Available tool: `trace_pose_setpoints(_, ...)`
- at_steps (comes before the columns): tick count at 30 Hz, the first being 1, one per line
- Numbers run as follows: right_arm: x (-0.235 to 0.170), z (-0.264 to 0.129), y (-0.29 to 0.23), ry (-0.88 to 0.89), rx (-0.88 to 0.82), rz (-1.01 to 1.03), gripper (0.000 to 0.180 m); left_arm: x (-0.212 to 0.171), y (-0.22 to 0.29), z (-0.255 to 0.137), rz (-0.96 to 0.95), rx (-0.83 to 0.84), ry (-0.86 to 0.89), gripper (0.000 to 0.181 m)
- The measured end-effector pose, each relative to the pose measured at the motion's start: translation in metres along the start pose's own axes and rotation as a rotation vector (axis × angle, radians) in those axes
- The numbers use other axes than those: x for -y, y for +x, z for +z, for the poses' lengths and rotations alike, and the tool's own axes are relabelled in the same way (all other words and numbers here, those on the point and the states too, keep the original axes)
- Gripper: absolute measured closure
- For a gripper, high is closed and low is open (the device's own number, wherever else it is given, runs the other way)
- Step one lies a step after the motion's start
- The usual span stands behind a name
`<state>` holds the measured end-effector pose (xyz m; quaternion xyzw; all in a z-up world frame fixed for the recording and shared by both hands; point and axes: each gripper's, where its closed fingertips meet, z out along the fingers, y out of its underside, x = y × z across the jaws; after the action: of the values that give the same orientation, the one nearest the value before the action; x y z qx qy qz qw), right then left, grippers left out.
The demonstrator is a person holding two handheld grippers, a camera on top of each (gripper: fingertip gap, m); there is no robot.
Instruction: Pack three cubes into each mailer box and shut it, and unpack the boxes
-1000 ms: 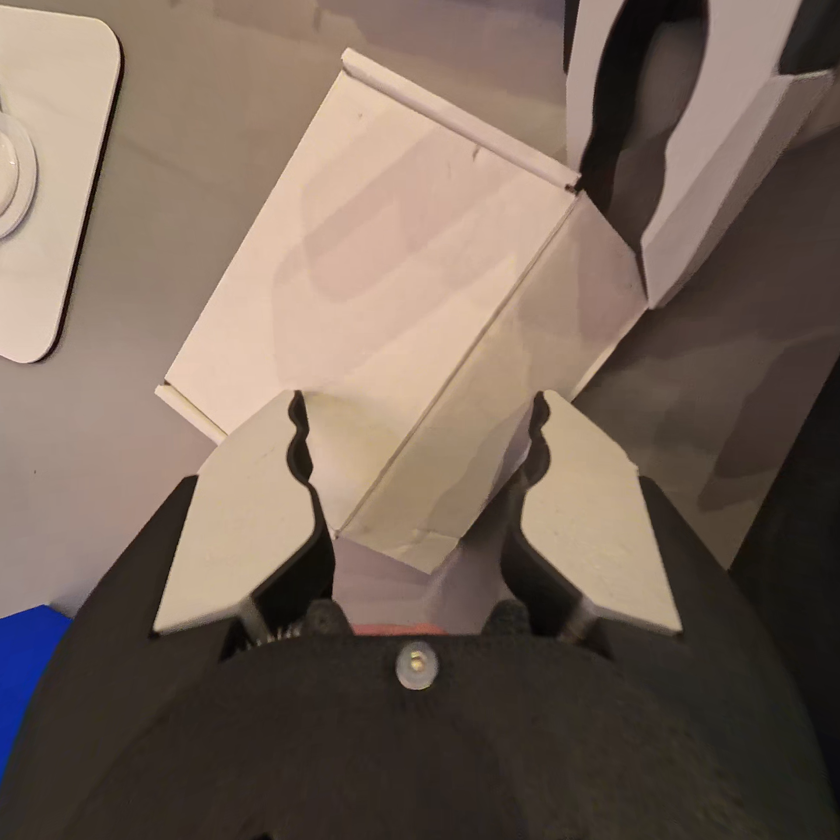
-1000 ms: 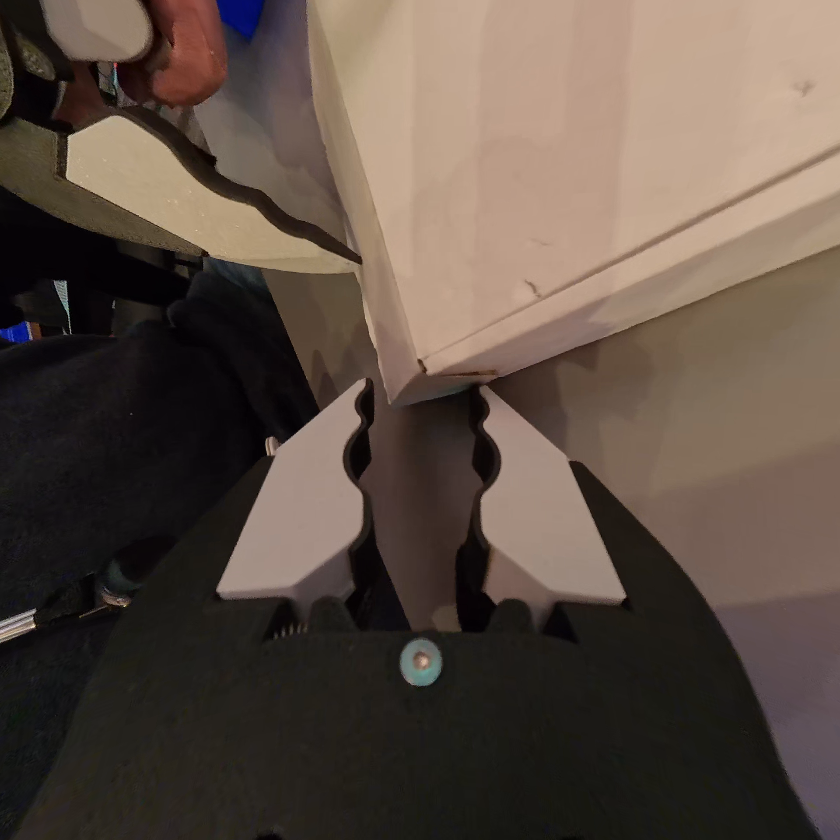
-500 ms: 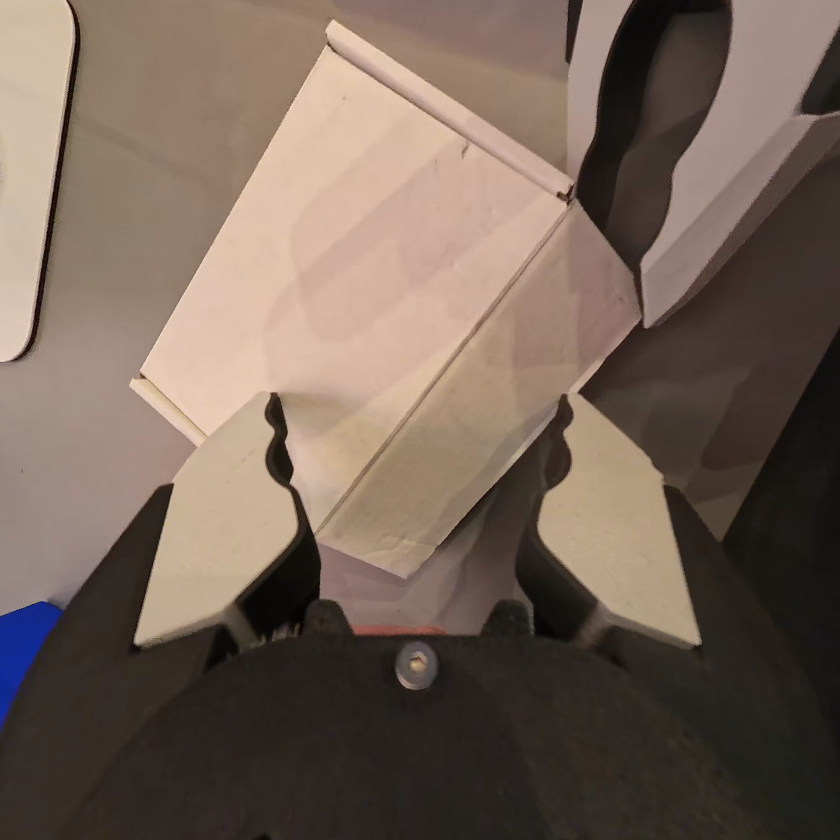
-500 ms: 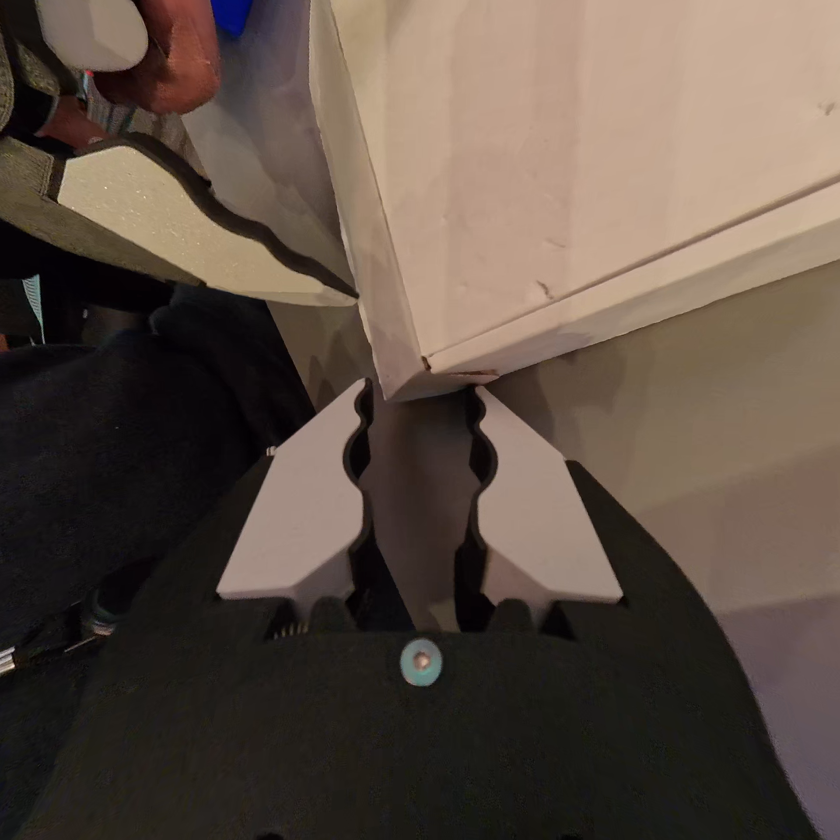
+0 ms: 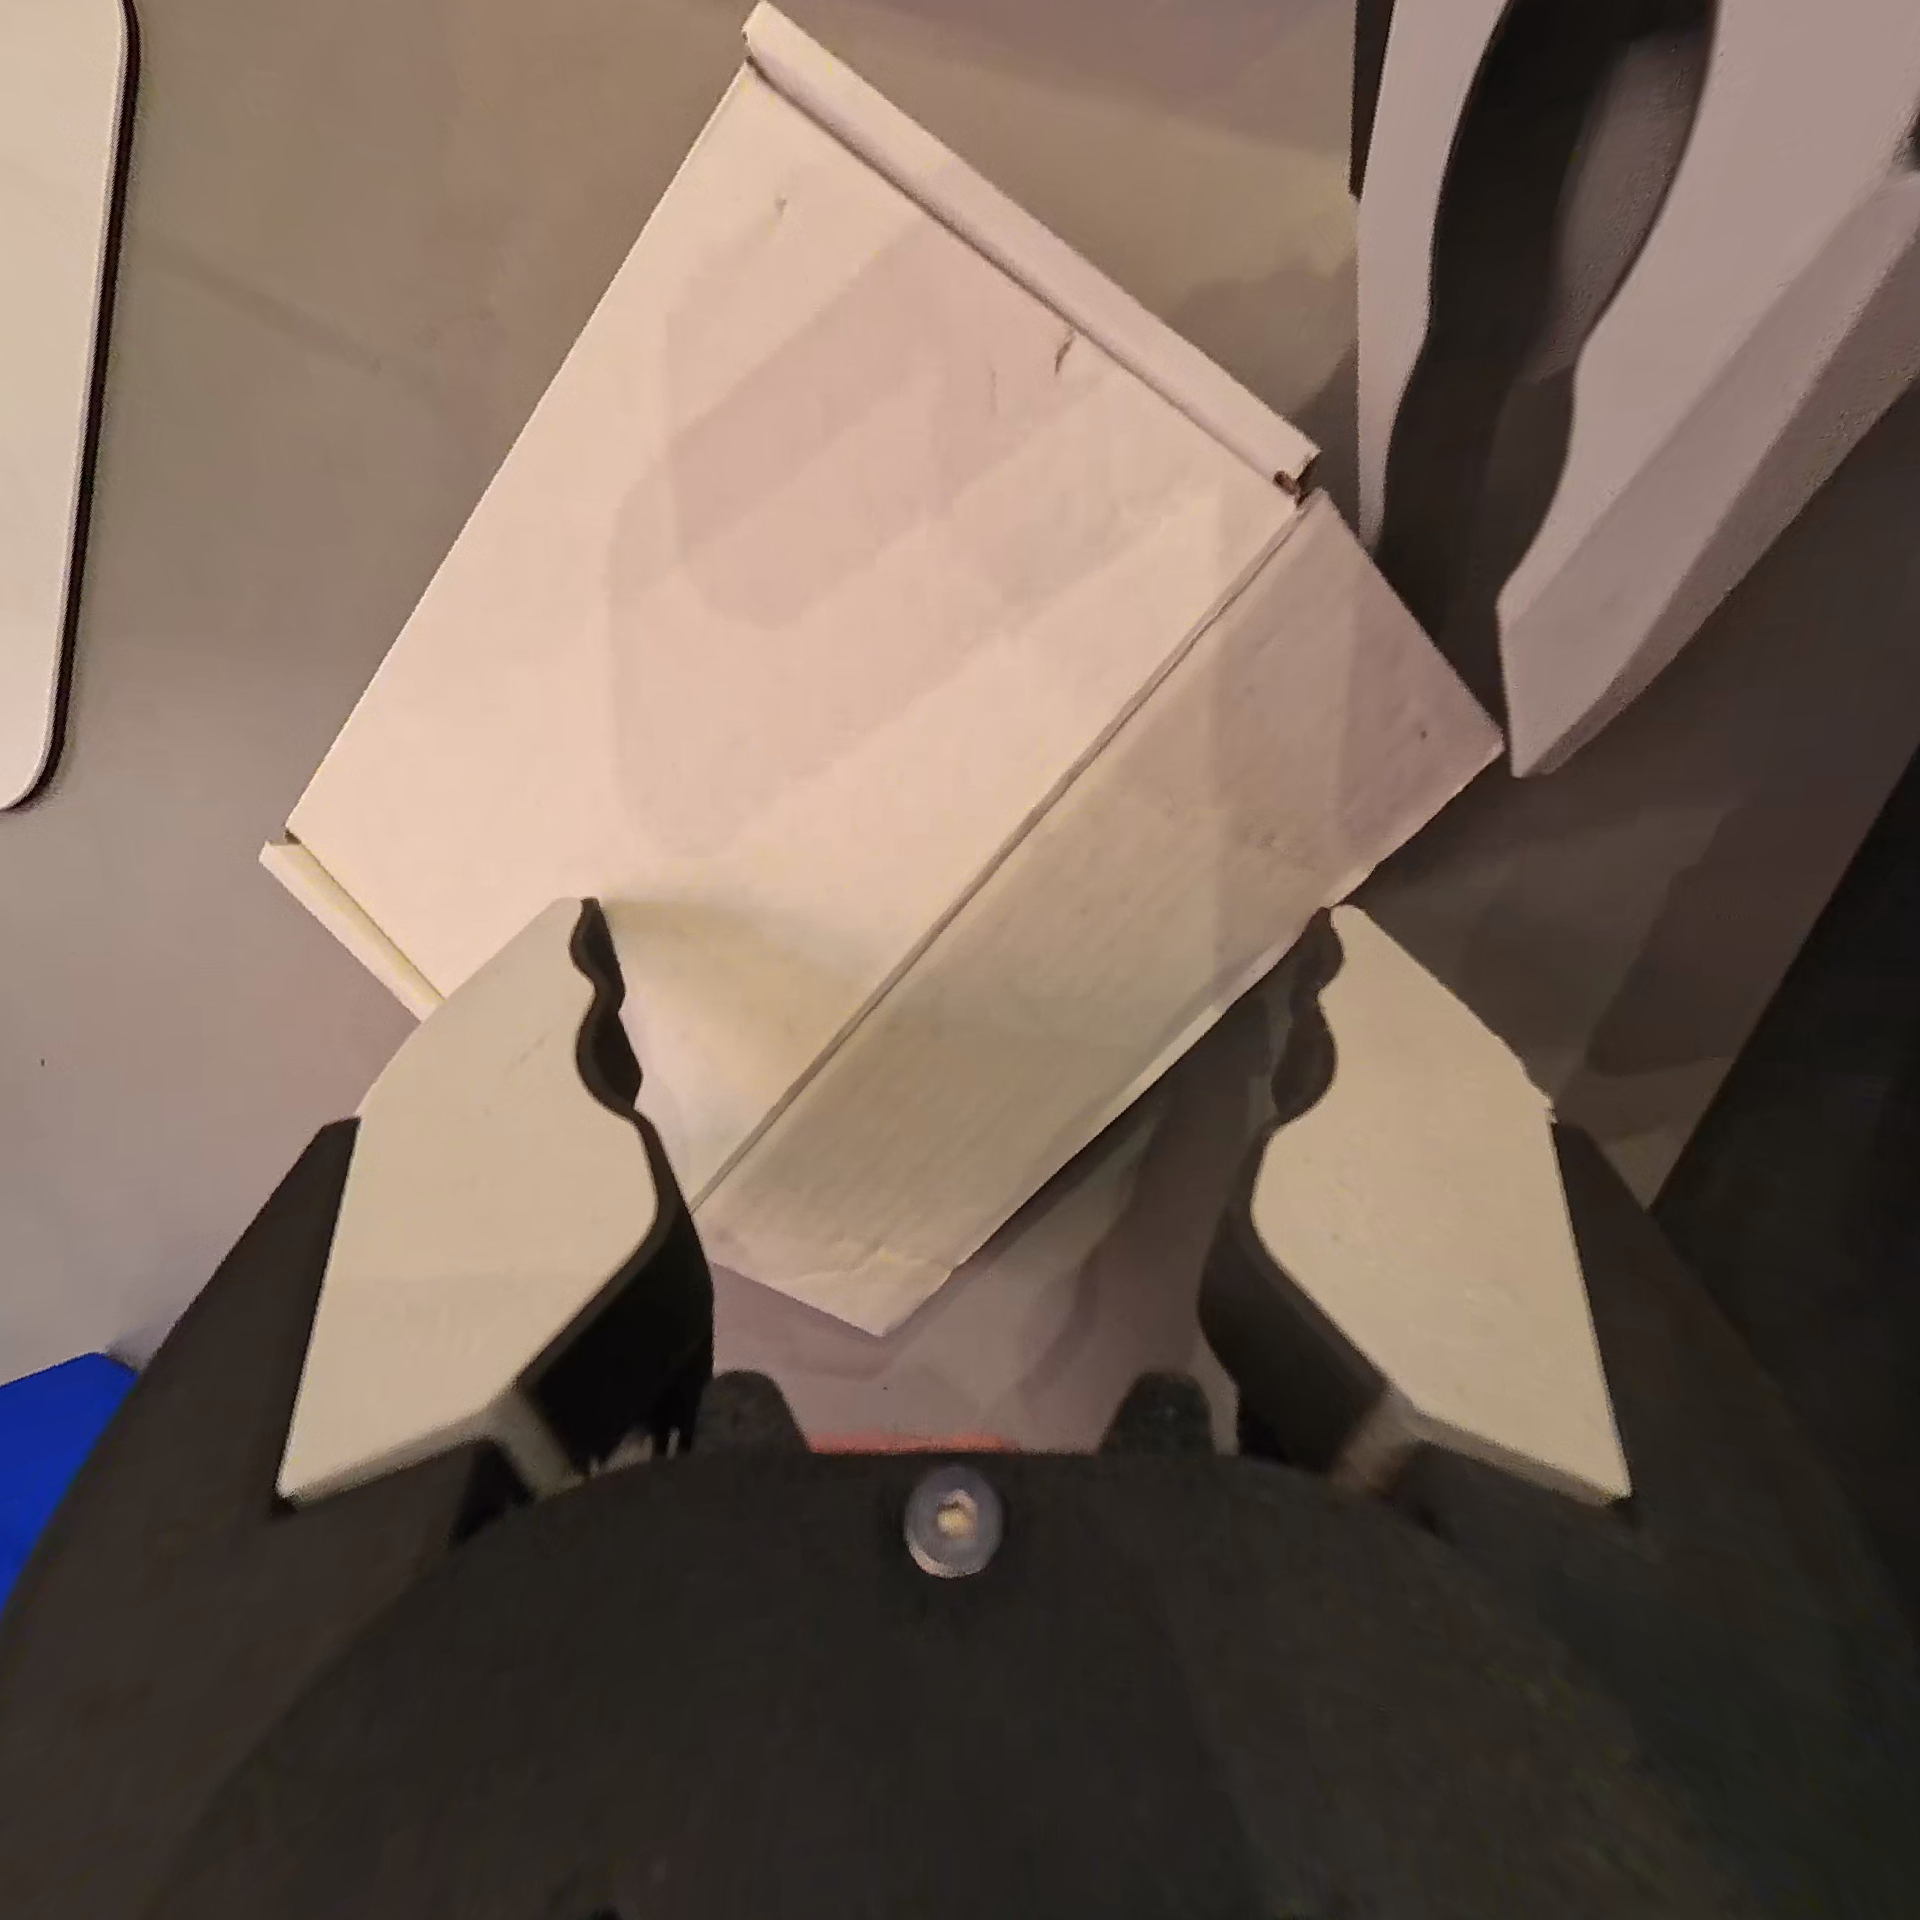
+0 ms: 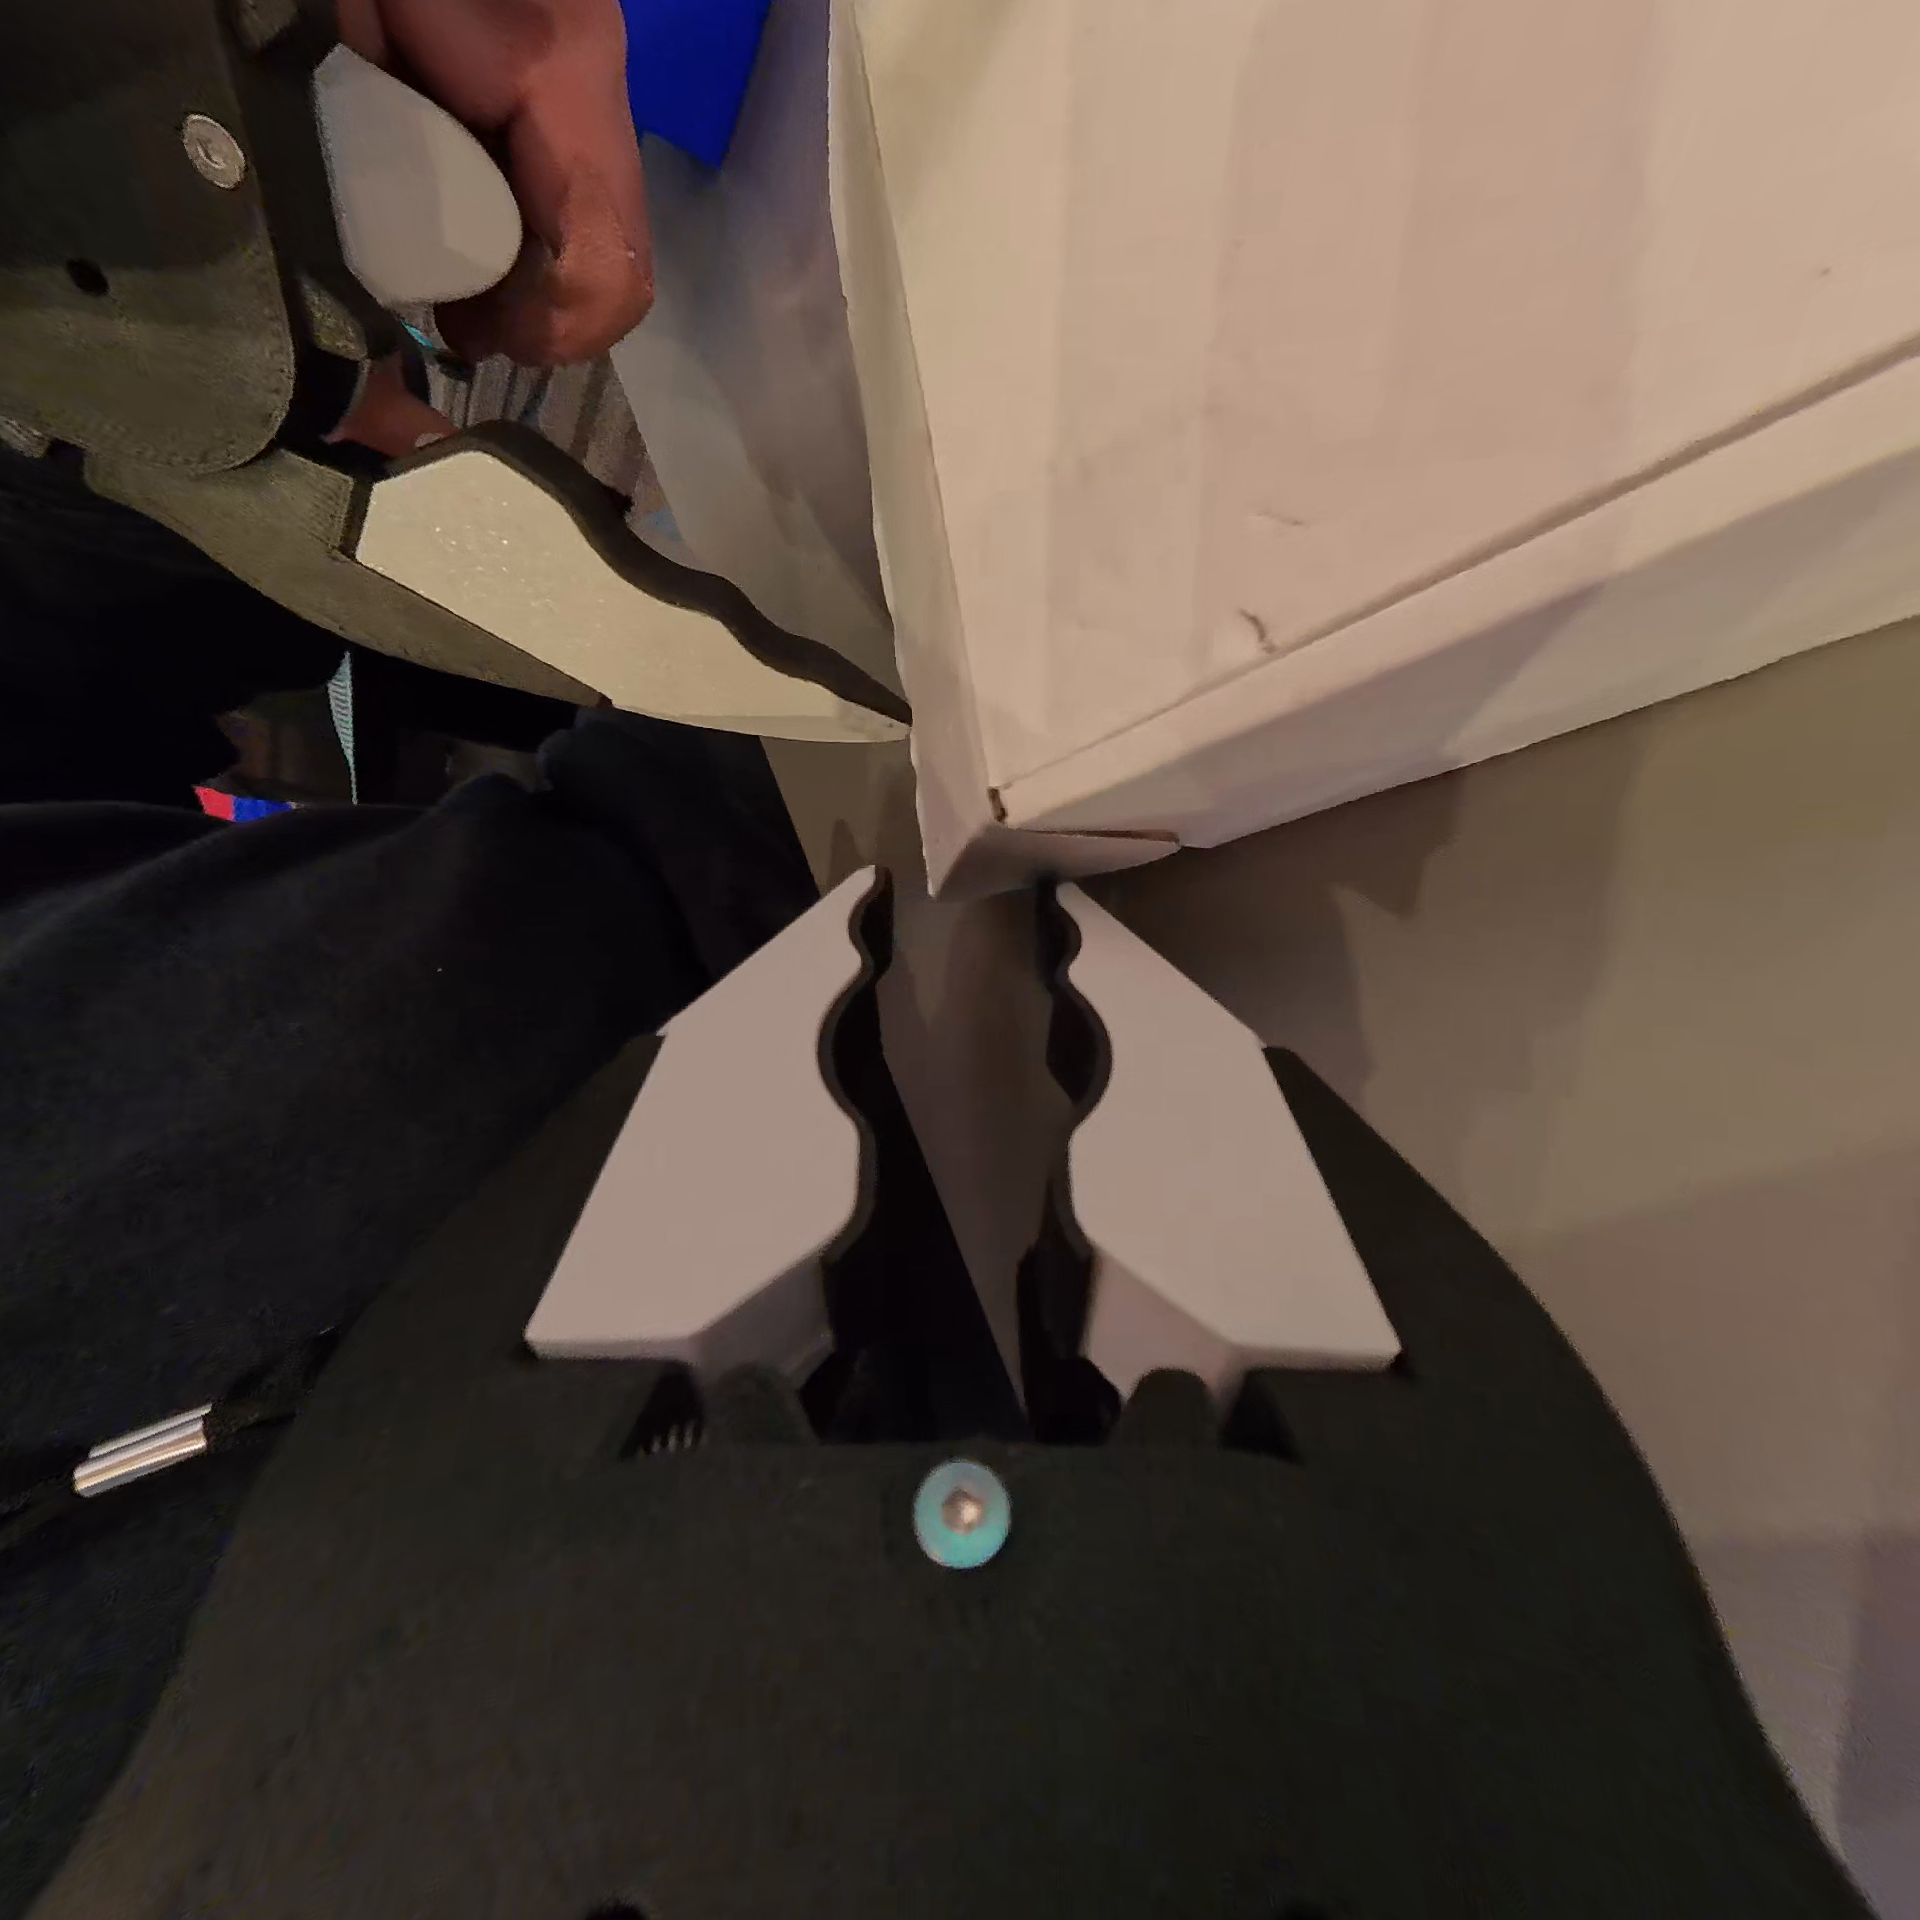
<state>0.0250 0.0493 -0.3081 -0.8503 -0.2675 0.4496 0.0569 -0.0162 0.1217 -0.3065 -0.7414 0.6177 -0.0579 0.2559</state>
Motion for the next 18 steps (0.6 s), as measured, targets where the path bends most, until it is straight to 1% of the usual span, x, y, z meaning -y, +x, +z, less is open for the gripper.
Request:
trace_pose_setpoints(2,0.000,0.001,-0.001,0.000,0.012,-0.003,0.157,0.000,0.001,0.000,0.003,-0.006,0.000,0.056)
trace_pose_setpoints(4,0.000,0.001,-0.002,0.008,0.020,0.003,0.158,-0.002,0.006,0.002,0.036,-0.009,-0.024,0.045)
trace_pose_setpoints(6,0.000,-0.001,-0.002,0.018,0.026,0.008,0.160,-0.007,0.007,0.005,0.091,0.015,-0.057,0.040)
trace_pose_setpoints(8,0.001,-0.002,-0.002,0.022,0.025,0.006,0.162,-0.009,0.004,0.006,0.130,0.059,-0.086,0.044)
trace_pose_setpoints(10,0.002,-0.003,-0.002,0.027,0.028,0.005,0.163,-0.010,-0.003,0.007,0.162,0.119,-0.091,0.056)
trace_pose_setpoints(15,0.004,-0.007,0.001,0.040,-0.005,-0.018,0.162,-0.011,-0.003,0.006,0.164,0.109,-0.098,0.058)
trace_pose_setpoints(18,0.004,-0.010,0.005,0.050,-0.055,-0.028,0.152,-0.011,-0.002,0.004,0.158,0.078,-0.103,0.057)
